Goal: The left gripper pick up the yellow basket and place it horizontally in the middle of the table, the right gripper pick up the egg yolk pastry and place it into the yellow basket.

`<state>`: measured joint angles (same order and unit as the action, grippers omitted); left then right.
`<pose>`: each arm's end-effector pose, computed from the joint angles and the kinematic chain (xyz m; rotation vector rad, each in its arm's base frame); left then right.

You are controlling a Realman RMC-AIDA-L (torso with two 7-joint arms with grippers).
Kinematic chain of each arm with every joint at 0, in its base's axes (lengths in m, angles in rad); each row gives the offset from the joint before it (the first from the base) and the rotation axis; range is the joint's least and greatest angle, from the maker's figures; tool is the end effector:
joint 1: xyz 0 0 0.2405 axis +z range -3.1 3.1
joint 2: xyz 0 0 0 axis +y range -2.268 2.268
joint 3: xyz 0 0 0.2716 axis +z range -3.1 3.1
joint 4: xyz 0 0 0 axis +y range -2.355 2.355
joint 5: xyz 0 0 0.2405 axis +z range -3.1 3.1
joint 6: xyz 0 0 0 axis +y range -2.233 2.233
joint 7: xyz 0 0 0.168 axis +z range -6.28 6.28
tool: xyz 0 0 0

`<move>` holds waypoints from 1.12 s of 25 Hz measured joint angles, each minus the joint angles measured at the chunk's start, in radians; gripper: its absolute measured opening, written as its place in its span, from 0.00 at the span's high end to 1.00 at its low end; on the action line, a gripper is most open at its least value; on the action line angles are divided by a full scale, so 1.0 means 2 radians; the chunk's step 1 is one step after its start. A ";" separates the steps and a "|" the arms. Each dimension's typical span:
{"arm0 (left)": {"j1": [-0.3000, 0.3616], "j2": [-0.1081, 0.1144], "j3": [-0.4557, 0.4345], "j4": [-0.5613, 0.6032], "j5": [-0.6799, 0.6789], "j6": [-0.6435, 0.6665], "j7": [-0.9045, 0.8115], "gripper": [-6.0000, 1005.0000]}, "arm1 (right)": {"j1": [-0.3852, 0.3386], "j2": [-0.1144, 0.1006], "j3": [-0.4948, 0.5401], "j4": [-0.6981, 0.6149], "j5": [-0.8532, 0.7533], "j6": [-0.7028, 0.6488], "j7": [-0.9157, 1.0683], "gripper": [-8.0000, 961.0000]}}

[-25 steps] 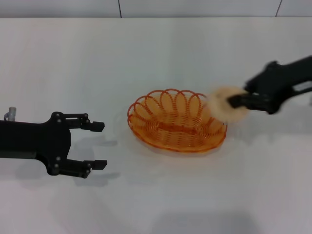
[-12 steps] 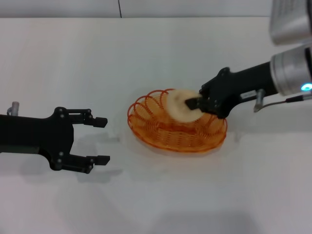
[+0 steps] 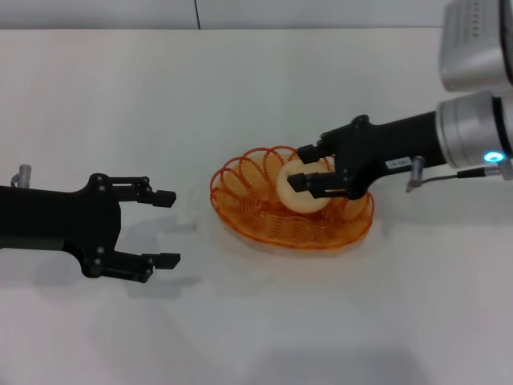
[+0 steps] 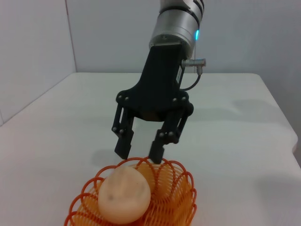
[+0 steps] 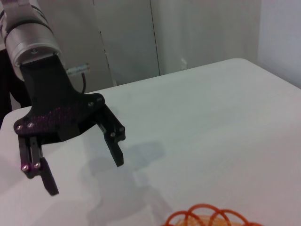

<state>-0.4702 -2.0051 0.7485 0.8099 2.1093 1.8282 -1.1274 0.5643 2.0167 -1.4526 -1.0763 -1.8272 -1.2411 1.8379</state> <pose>-0.2939 0.3295 0.0143 -2.9885 -0.0774 -0.4999 0.1581 0.4041 -0.0645 -2.9191 0.3534 0.3266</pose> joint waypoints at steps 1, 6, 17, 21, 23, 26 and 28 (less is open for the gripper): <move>0.000 0.001 -0.001 0.000 0.000 0.001 0.000 0.20 | -0.004 0.000 0.004 0.000 0.001 -0.004 -0.004 0.59; -0.002 0.002 -0.001 0.000 0.000 0.000 -0.003 0.20 | -0.024 -0.002 0.048 0.020 0.004 -0.050 -0.055 0.42; -0.008 0.003 0.000 0.000 0.000 -0.002 -0.009 0.20 | -0.026 -0.016 0.175 0.134 0.000 -0.163 -0.199 0.25; -0.013 0.004 0.000 -0.001 0.002 -0.002 -0.018 0.20 | -0.027 -0.026 0.196 0.158 0.001 -0.190 -0.228 0.25; -0.014 0.004 0.000 -0.001 0.003 -0.002 -0.020 0.20 | -0.028 -0.027 0.202 0.162 0.000 -0.195 -0.236 0.25; -0.014 0.005 0.000 -0.001 0.004 -0.002 -0.020 0.20 | -0.032 -0.027 0.205 0.165 0.000 -0.196 -0.242 0.26; -0.015 0.005 0.000 -0.001 0.004 -0.002 -0.021 0.20 | -0.035 -0.027 0.206 0.167 0.000 -0.195 -0.245 0.26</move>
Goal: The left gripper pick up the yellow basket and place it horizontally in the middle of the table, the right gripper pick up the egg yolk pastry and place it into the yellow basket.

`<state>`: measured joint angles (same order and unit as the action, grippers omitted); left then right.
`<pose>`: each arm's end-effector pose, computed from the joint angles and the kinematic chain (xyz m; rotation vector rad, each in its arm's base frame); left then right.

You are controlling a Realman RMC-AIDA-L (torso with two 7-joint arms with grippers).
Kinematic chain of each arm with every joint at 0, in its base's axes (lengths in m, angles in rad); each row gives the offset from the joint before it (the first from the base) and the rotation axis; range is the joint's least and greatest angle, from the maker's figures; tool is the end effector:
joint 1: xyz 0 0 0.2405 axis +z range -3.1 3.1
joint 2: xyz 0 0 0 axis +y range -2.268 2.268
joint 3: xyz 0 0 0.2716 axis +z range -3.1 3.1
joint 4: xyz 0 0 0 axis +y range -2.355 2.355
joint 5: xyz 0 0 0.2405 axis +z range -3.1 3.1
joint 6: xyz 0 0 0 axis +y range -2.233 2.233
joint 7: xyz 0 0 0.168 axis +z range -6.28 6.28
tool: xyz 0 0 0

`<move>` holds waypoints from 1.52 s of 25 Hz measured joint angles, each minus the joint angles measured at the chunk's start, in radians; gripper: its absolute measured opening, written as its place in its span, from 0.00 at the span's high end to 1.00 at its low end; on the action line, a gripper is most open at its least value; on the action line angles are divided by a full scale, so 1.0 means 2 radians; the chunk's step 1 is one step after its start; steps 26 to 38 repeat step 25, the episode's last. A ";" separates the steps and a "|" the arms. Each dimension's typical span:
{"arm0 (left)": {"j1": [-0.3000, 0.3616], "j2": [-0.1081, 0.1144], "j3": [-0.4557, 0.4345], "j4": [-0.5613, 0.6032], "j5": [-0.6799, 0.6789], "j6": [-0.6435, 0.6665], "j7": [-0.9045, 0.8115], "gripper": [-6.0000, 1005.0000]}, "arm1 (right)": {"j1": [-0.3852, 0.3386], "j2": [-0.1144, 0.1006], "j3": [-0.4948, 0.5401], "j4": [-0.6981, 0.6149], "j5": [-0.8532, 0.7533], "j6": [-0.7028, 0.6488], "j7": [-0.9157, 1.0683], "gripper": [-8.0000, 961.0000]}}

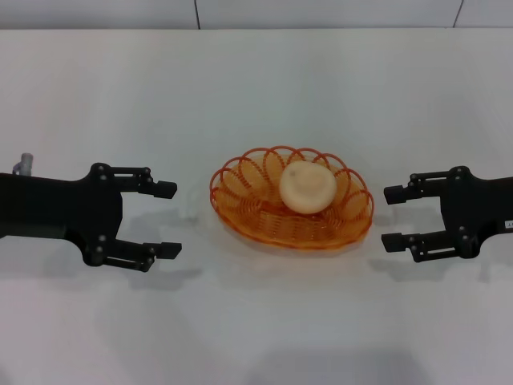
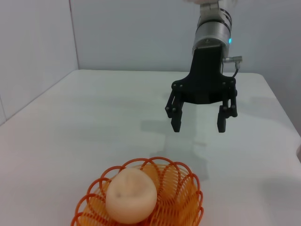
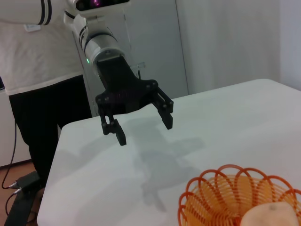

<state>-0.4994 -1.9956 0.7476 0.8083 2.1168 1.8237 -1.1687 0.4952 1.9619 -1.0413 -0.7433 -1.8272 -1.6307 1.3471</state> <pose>-0.2876 0.3390 0.0177 -2.9970 -0.0999 -0.4833 0.2665 0.3593 -0.0099 -2.9665 0.3110 0.5671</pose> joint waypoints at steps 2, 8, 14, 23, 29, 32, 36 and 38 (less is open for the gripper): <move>0.000 0.000 -0.001 0.000 0.000 0.000 0.000 0.20 | -0.001 0.000 0.000 0.002 0.000 0.001 -0.003 0.26; 0.000 0.000 -0.001 0.000 0.000 0.000 0.000 0.20 | -0.001 0.001 0.001 0.003 0.000 0.002 -0.003 0.26; 0.000 0.000 0.000 0.001 0.001 0.000 0.000 0.20 | -0.001 0.002 0.001 0.003 -0.001 0.006 -0.004 0.26; 0.000 0.001 0.000 0.001 0.003 -0.004 -0.007 0.20 | -0.003 0.003 0.001 0.003 -0.001 0.006 -0.004 0.26; 0.000 0.001 0.000 0.001 0.004 -0.007 -0.009 0.20 | -0.004 0.003 0.000 0.003 -0.001 0.006 -0.004 0.26; 0.000 0.001 0.000 0.001 0.004 -0.007 -0.009 0.20 | -0.004 0.003 0.000 0.003 -0.001 0.006 -0.004 0.26; 0.000 0.001 0.000 0.001 0.004 -0.007 -0.009 0.20 | -0.004 0.003 0.000 0.003 -0.001 0.006 -0.004 0.26; 0.000 0.001 0.000 0.001 0.004 -0.007 -0.009 0.20 | -0.004 0.003 0.000 0.003 -0.001 0.006 -0.004 0.26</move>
